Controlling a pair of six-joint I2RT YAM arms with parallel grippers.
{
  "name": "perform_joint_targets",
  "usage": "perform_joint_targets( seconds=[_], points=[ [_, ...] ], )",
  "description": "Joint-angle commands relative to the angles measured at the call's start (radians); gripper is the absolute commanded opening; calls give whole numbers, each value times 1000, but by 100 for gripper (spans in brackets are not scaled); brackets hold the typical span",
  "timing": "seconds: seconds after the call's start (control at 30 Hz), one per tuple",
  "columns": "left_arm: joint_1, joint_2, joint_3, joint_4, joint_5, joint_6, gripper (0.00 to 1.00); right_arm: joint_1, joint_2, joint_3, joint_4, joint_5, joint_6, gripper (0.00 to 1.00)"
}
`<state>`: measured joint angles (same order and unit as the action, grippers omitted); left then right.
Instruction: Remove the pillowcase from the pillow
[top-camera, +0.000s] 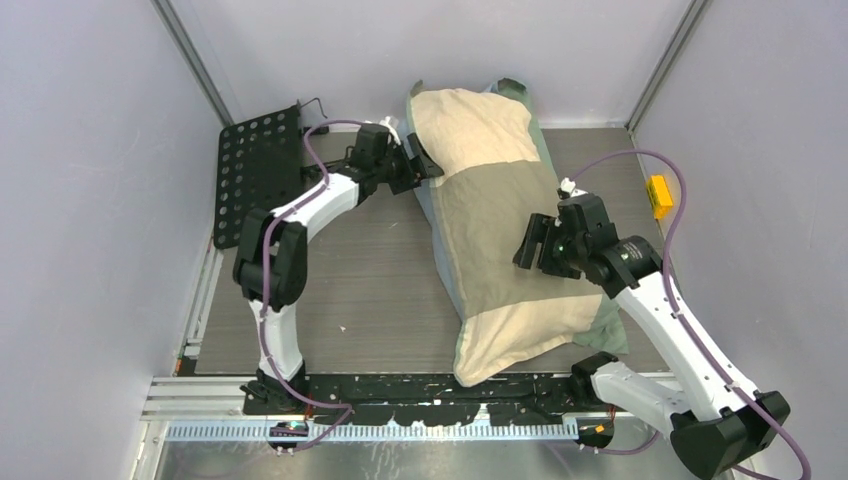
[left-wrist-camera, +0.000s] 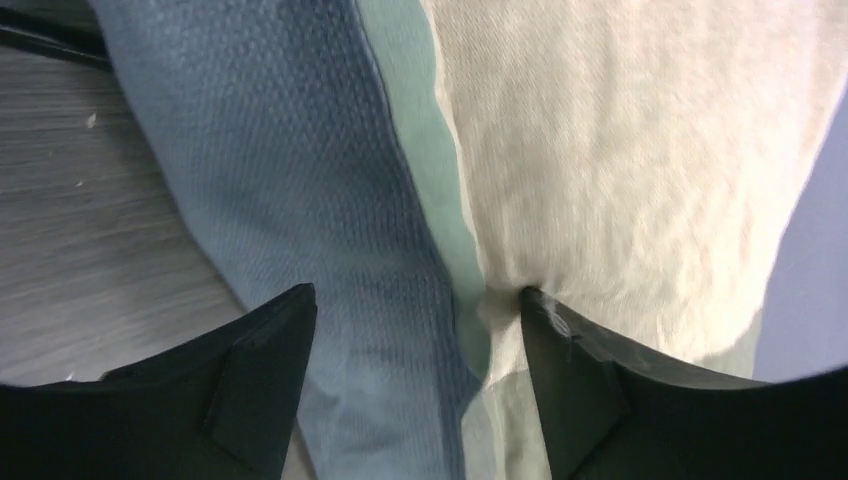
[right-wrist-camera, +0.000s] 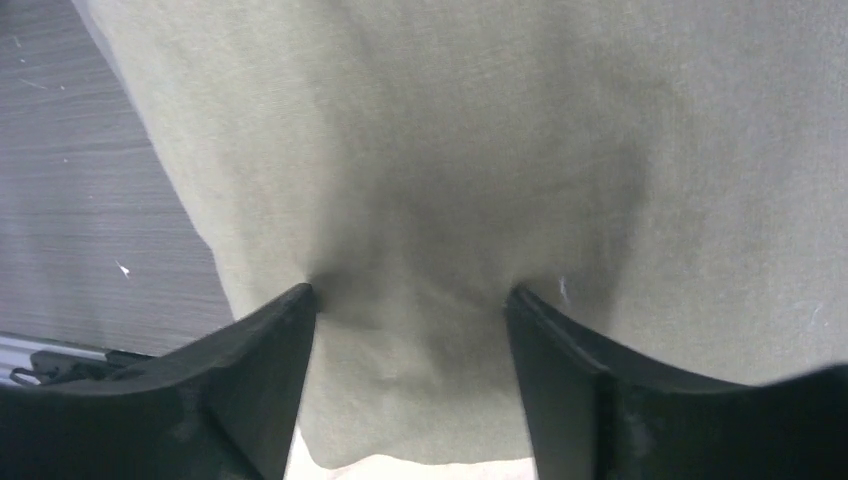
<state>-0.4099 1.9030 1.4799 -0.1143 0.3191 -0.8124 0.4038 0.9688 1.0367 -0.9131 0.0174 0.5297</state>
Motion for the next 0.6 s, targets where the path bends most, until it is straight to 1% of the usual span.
perform_joint_targets(
  seconds=[0.0,0.03,0.07,0.1,0.13,0.17,0.2,0.23,0.3,0.4,0.57],
  points=[
    [3,72,97,121,56,-28,68,5,6,-44,19,-20,49,68],
    [3,78,100,156,70,-37,56,5,7,-53,37,-20,53,60],
    [3,78,100,194,85,-41,39,6,8,-61,55,5,59,50],
    [3,76,100,229,107,-43,19,4,11,-61,68,28,64,39],
    [3,71,106,253,126,-38,2,4,14,-53,80,61,65,27],
    [3,63,118,259,144,-24,0,4,21,-40,86,109,65,13],
    [5,51,142,238,153,10,0,3,29,-18,88,169,66,3],
    [5,31,171,198,154,54,0,-3,41,8,85,233,58,0],
    [4,-21,211,135,140,150,0,-22,64,80,86,334,35,0],
    [5,-111,247,90,114,231,0,-59,108,207,89,428,-4,0],
    [4,-245,320,77,104,278,0,-89,172,441,119,483,-114,0]
  ],
)
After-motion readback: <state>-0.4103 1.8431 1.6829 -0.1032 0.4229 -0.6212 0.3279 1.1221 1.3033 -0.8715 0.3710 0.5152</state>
